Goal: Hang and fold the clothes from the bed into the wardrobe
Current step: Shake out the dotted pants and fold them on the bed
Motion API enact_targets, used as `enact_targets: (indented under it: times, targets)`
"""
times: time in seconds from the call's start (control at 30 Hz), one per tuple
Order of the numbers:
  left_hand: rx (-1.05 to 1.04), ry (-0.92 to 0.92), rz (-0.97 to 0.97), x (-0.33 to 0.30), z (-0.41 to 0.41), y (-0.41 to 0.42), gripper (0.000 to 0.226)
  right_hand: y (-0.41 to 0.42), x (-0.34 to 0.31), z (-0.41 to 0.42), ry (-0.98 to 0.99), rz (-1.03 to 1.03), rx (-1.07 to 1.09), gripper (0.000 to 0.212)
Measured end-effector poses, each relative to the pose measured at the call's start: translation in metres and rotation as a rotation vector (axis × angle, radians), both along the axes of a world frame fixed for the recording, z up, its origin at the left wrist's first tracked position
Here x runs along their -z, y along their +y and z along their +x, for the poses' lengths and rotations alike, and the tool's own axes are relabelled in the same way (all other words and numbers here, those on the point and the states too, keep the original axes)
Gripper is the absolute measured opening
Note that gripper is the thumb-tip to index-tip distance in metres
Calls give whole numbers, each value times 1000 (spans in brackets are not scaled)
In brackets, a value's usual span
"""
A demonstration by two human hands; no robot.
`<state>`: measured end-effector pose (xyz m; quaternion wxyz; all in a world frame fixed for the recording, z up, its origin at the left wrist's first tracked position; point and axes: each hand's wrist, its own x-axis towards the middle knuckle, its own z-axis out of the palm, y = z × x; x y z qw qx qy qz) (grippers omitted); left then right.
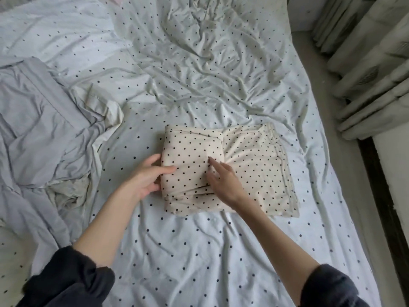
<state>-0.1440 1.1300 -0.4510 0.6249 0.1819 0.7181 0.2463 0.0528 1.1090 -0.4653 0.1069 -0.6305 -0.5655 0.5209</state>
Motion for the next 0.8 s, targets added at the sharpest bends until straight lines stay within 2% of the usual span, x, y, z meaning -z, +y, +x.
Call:
enact_targets:
  times: [0.07,0.2,0.3,0.37,0.5,0.57,0.6,0.67,0.73,0.8]
  targets:
    - [24,70,39,-19,-19,0,70,-1,-4,-19,141,-48,0,52]
    - [118,376,165,-67,-41,16,64,5,-19,-50,582,-291,147,46]
    - [381,555,270,-92,-16,26,57,12,-18,-49,655,-393,262,44]
    - [546,569,293,-92,15,25,54,14,-17,-30,653,-390,420,43]
    - [728,198,195,-70,62,15,31,7,-18,30,548,-310,689,43]
    - [710,154,238,-53,66,16,24,1,-17,54,457,-283,694,39]
    - [697,213,283,-41,64,16,24,-3,-14,61,393,-263,667,37]
    - [787,450,378,-19,58,11,32,-11,-2,65,244,-142,593,36]
    - [994,648,476,-1,49,0,45,-20,7,55,7,129,423,38]
    - [1149,705,500,11,39,-13,58,-24,17,41,-218,454,184,45]
